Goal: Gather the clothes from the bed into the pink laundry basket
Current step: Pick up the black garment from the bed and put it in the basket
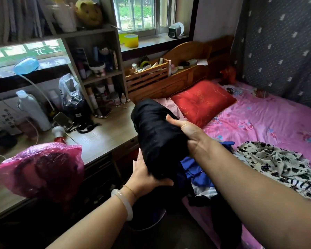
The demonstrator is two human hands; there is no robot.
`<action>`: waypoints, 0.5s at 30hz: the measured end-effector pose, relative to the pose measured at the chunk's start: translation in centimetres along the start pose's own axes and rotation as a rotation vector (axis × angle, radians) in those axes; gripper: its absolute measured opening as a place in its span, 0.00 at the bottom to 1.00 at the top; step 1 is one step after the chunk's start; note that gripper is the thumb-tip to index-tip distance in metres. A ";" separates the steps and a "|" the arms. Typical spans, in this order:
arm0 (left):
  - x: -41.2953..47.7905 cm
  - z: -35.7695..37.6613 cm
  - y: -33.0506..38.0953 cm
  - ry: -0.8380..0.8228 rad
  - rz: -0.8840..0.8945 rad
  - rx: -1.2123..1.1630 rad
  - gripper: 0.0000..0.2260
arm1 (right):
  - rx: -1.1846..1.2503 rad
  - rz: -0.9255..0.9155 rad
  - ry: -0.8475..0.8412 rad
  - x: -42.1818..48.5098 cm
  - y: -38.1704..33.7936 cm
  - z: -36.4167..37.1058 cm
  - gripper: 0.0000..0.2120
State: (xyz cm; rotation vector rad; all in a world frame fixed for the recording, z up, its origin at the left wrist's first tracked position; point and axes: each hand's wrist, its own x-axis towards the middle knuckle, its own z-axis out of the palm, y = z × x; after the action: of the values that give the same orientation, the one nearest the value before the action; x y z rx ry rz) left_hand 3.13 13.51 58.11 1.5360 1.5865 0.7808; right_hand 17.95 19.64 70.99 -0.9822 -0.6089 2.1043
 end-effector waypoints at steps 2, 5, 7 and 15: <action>0.9 0.4 0.5 0.175 -0.076 -0.147 0.49 | 0.033 0.007 -0.061 0.0 0.4 1.3 0.23; 2.0 -0.3 1.8 0.383 -0.073 -0.164 0.28 | 0.051 -0.017 -0.108 -0.1 0.1 2.5 0.22; 2.5 -1.2 3.0 0.389 -0.103 -0.144 0.21 | 0.033 -0.052 -0.097 -0.1 -0.6 2.0 0.22; 3.4 -3.9 5.4 0.174 -0.211 0.373 0.24 | -0.090 0.054 0.280 1.3 2.2 -5.6 0.19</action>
State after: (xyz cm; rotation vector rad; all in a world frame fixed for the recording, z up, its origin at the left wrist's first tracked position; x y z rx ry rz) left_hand 2.68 17.67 64.32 1.5508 2.0763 0.5323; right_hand 20.90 19.89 65.56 -1.3290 -0.5422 1.9512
